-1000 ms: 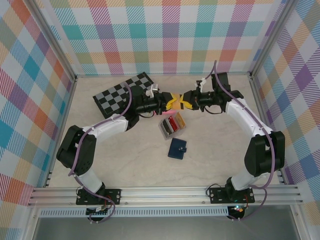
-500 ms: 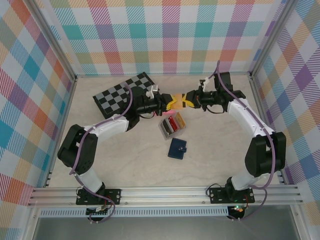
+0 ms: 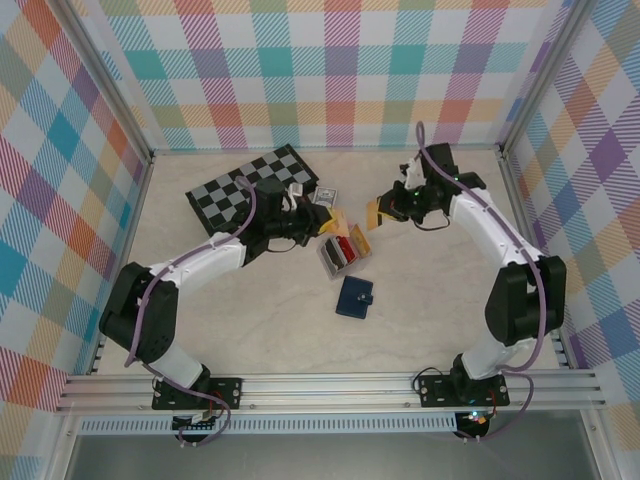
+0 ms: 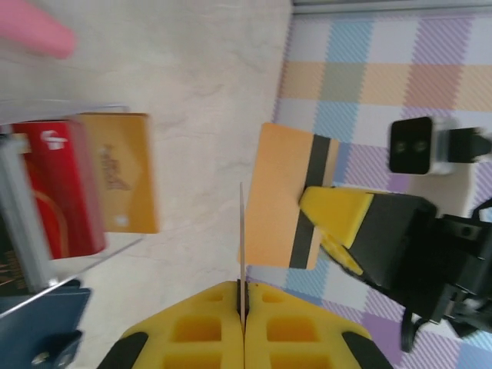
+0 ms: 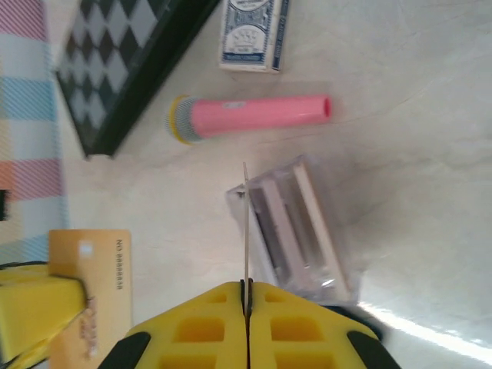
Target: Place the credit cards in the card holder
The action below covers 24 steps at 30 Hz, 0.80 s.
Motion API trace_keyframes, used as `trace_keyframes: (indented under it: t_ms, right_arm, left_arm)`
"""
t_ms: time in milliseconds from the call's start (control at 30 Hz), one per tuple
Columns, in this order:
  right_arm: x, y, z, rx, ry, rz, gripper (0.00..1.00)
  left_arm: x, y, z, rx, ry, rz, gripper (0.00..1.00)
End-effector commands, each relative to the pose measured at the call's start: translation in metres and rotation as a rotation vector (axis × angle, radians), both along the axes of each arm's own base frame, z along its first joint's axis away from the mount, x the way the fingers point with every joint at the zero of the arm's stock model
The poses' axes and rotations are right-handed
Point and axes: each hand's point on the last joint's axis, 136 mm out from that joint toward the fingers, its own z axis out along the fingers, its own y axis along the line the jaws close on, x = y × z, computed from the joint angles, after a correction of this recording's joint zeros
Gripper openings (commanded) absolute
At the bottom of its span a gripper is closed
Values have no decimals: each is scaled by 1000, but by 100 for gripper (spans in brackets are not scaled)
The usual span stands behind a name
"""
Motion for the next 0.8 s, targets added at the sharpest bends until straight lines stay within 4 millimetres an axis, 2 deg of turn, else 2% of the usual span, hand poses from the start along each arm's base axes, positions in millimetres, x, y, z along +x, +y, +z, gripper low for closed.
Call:
trace_keyframes:
  t_ms: [0,200,600,700,767]
  right_arm:
    - [-9,2,-22,-189,-37,152,6]
    - [-7,16,-48,-395,-88,257,6]
    - [-3,28,-78,-496,-103,322,7]
    - [-4,30,-79,-501,-107,335,12]
    - [-5,29,-75,-506,-111,319,19]
  left_arm:
    - [-5,13,-9,95,-6,-1,3]
    - [-7,14,-15,94,6,3,3]
    - [-11,14,-12,88,-5,-7,4]
    - [-11,13,-12,86,-6,-10,4]
    - [-11,12,-11,79,-12,-17,4]
